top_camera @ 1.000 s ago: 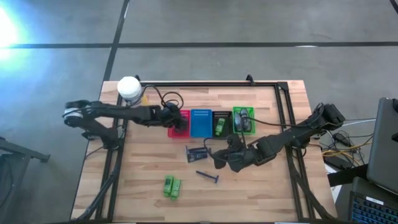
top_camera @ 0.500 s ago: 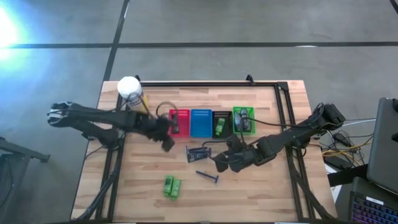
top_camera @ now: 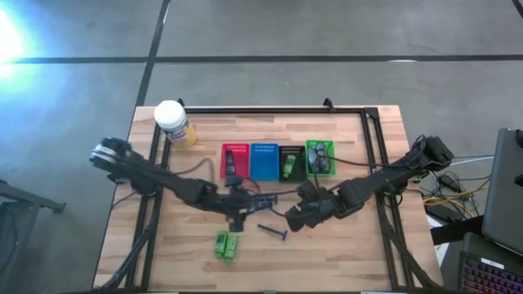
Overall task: Pick & Place Travel size toiletries
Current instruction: Put the shave cream into the red basket
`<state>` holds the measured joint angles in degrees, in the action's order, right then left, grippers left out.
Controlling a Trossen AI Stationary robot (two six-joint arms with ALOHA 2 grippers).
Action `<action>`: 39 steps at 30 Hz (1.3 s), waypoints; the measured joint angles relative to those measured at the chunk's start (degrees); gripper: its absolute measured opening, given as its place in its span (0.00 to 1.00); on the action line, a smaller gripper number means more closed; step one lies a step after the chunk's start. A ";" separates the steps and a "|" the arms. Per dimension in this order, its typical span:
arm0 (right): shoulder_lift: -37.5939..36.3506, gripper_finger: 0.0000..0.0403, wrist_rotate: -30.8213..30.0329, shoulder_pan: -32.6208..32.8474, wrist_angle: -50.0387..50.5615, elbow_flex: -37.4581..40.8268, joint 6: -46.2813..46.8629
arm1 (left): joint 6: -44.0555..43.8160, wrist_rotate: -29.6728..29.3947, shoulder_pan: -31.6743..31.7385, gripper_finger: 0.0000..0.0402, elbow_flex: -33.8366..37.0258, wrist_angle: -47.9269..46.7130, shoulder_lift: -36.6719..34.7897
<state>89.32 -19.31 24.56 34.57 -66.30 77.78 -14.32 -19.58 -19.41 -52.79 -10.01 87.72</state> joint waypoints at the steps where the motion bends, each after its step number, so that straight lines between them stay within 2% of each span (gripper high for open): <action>1: 0.00 0.71 0.06 0.20 0.00 0.00 0.44 | 1.06 -0.18 0.51 0.59 -1.13 0.01 2.39; 7: 0.00 0.70 0.07 1.96 0.57 0.00 3.58 | 2.69 0.18 2.20 0.59 -8.92 0.03 13.77; 14: 0.00 0.74 -0.04 4.80 3.58 0.00 7.68 | 6.18 -0.26 2.77 0.59 -13.24 -1.67 20.57; 31: 0.00 0.82 -0.18 5.70 5.93 0.00 6.88 | 2.31 4.85 3.60 0.58 -13.62 -7.51 21.64; 35: 0.00 0.80 -0.20 5.66 5.92 0.00 5.90 | 2.53 5.57 3.56 0.55 -13.64 -8.16 21.64; 39: 0.00 0.77 -0.22 5.64 5.82 0.00 5.26 | 2.62 6.33 3.55 0.47 -13.64 -8.27 21.64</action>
<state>89.32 -19.53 30.20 40.39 -66.30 83.05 -11.70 -13.25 -15.86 -66.43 -18.28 109.36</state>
